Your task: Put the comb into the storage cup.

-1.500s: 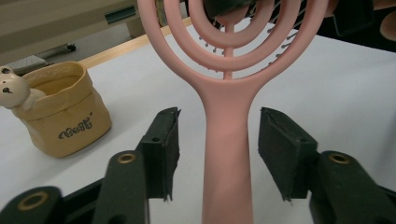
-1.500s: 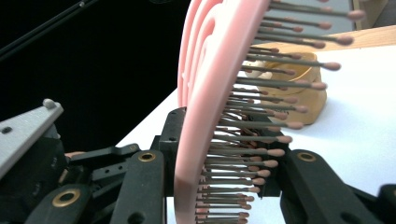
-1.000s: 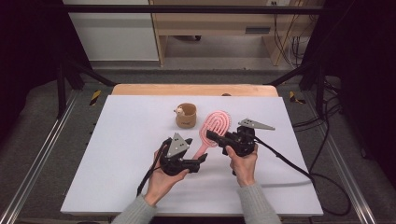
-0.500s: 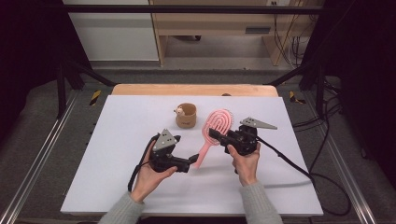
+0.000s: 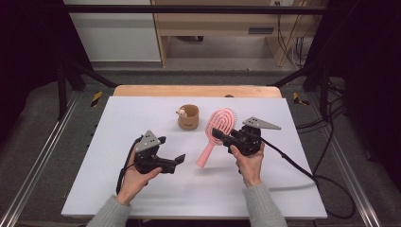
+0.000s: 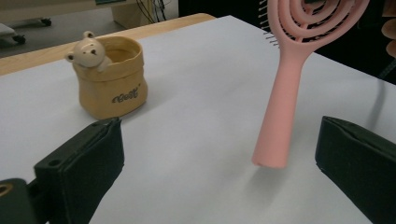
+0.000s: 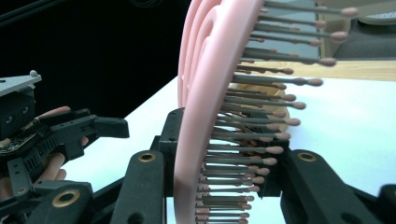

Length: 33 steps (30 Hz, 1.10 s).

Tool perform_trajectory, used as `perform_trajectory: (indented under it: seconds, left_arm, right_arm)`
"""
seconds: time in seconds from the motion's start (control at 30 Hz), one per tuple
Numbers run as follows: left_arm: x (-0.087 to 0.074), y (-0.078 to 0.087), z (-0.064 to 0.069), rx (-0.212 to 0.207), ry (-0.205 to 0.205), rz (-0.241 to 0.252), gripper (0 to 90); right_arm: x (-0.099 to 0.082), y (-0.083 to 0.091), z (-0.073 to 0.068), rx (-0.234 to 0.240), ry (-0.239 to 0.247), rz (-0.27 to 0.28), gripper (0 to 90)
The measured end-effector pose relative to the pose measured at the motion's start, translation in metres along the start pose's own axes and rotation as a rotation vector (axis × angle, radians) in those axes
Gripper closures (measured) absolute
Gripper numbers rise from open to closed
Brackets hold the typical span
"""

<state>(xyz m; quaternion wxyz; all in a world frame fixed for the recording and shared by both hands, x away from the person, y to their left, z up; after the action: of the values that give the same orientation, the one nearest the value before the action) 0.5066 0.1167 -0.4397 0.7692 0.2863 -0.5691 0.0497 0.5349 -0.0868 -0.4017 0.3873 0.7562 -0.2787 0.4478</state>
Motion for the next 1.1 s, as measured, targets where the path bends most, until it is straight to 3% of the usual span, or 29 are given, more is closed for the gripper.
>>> perform_trajectory:
  seconds: [0.4,0.67,1.1]
  left_arm:
    - [-0.019,0.03,-0.023,0.047,0.019,0.009,0.8]
    - [-0.034,0.053,-0.041,0.1,0.032,0.021,0.7]
    - [-0.058,0.073,-0.056,0.137,0.034,0.009,0.7]
  right_arm:
    - [0.011,0.0,-0.001,-0.008,0.023,0.009,62.8]
    - [0.023,0.0,-0.004,-0.016,0.043,0.018,62.8]
    - [0.033,-0.002,-0.003,-0.034,0.068,0.026,62.8]
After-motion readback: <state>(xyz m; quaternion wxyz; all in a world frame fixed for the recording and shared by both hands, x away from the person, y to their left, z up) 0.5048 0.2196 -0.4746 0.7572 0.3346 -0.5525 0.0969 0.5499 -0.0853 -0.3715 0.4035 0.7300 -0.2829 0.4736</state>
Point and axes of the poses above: each handheld gripper's, and its own axes: y roughly backward along the jaws, x roughly out of its top, z roughly to its right, the point moved 8 cm from there along -y, roughly forward along the jaws, and after that the axes turned 14 degrees about -x, right-handed, at the moved point
